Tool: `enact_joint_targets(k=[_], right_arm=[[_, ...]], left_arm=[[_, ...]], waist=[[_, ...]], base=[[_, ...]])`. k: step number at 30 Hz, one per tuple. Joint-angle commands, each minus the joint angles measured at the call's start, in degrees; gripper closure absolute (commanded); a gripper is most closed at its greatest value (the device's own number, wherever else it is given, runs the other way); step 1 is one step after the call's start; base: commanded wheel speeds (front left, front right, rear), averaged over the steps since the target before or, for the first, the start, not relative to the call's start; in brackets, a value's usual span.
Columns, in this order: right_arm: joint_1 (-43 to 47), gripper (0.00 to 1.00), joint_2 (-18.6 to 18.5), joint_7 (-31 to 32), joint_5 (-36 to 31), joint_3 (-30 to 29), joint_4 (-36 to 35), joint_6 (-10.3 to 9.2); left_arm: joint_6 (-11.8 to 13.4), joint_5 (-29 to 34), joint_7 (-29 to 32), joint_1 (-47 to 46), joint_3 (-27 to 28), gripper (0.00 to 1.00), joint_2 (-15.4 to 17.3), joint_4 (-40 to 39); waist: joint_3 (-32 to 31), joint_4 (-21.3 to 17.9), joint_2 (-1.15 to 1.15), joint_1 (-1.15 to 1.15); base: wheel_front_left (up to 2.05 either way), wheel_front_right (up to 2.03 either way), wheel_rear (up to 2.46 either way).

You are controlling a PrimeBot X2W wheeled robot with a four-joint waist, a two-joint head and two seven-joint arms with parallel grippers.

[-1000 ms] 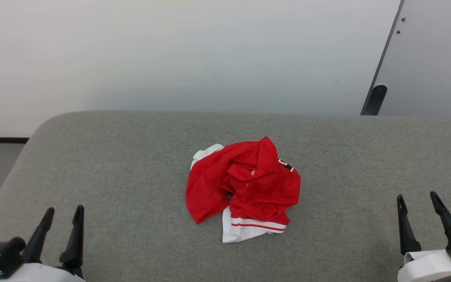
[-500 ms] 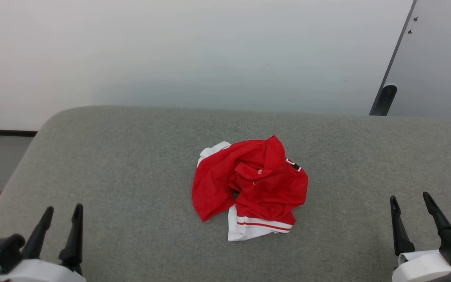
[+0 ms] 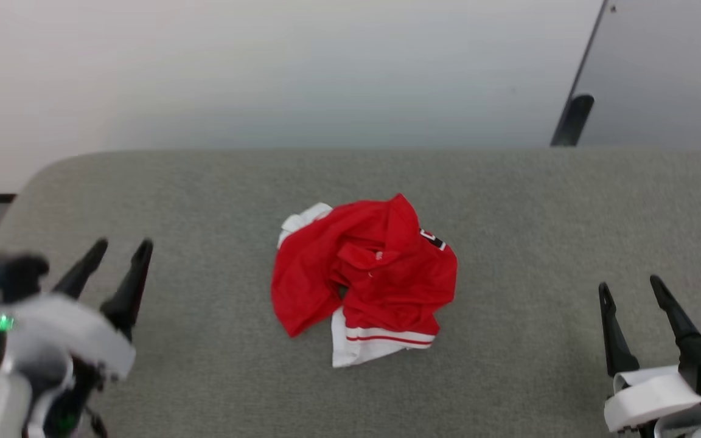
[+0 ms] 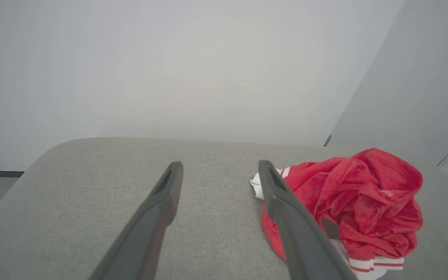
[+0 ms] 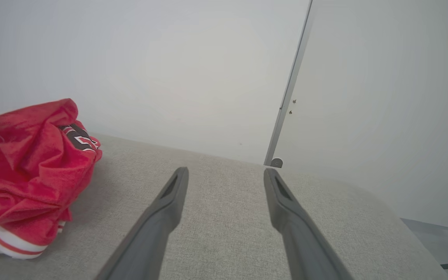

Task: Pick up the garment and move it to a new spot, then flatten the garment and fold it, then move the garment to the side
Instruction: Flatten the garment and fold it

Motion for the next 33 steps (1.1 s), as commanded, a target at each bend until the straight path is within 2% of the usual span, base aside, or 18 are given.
enact_joint_targets(k=[1,8,19,26,33], right_arm=[[-1.06,0.00,-0.32,-0.06,0.36,0.15,-0.30,-0.02],[-3.69,0.00,0.12,-0.05,1.31,0.83,-1.02,-0.02],[-6.92,0.00,0.93,-0.05,2.24,-0.03,-3.72,-0.02],[-7.81,0.00,1.73,-0.06,2.51,-0.75,-4.46,-0.02],[-7.85,0.00,2.13,-0.05,2.51,-1.24,-4.82,-0.02]], left_arm=[[-0.08,-1.60,3.47,-2.73,-0.77,0.00,0.48,-0.08],[0.46,-5.44,18.81,-15.11,-2.82,0.00,3.48,2.75],[1.28,-7.98,35.91,-30.09,-6.42,0.00,6.58,11.01],[1.04,-6.36,41.51,-35.68,-9.59,0.00,7.22,17.96],[1.94,-5.28,45.12,-38.90,-11.83,0.00,6.62,24.83]], waist=[[3.36,-2.67,0.00,0.00],[9.85,-7.54,0.00,0.00],[19.66,-14.47,0.00,0.00],[22.44,-16.65,0.00,0.00],[23.47,-17.04,0.00,0.00]], base=[[0.00,0.00,0.00],[0.00,0.00,0.00],[0.00,0.00,0.00],[0.00,0.00,0.00],[0.00,0.00,0.00]])
